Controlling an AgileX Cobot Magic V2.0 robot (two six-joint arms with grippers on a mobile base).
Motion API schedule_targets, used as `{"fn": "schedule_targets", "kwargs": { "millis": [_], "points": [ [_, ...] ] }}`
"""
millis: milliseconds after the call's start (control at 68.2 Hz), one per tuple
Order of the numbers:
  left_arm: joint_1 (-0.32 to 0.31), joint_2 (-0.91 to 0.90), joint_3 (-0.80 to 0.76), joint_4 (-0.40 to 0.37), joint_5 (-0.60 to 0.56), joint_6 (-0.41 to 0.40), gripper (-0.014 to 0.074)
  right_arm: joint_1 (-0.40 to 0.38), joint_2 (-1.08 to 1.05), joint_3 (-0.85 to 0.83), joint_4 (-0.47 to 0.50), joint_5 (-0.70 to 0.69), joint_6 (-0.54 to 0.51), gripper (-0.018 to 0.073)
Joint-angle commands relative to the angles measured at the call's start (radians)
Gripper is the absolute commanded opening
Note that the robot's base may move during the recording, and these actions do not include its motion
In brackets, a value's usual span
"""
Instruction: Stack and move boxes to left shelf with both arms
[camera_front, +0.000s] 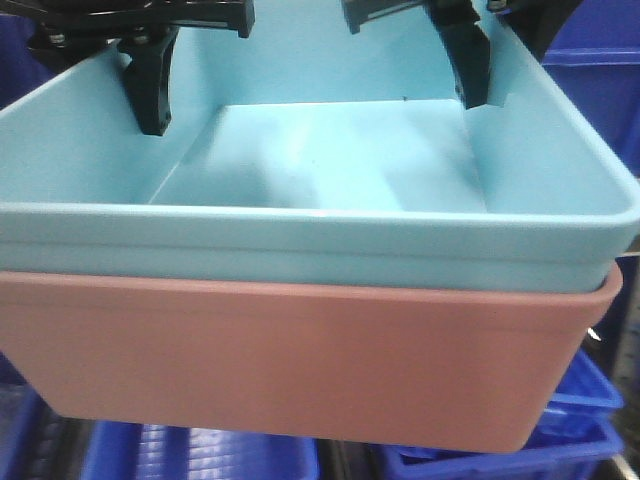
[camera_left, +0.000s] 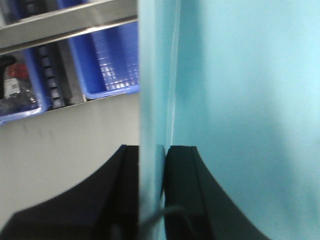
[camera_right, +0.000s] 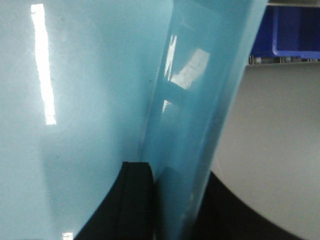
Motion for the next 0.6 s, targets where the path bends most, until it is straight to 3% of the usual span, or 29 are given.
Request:
{"fn": "schedule_targets", "kwargs": {
  "millis": [0, 586],
  "points": [
    [-0.036, -0.049, -0.054, -0.074, -0.204, -0.001, -0.0012, 0.030, -0.041, -0.045, 0.048, -0.163, -0.023, 0.0057],
    [-0.036, -0.049, -0.054, -0.074, -0.204, -0.001, -0.0012, 0.030, -0.041, -0.045, 0.048, -0.163, -0.023, 0.0057]
  ]
}}
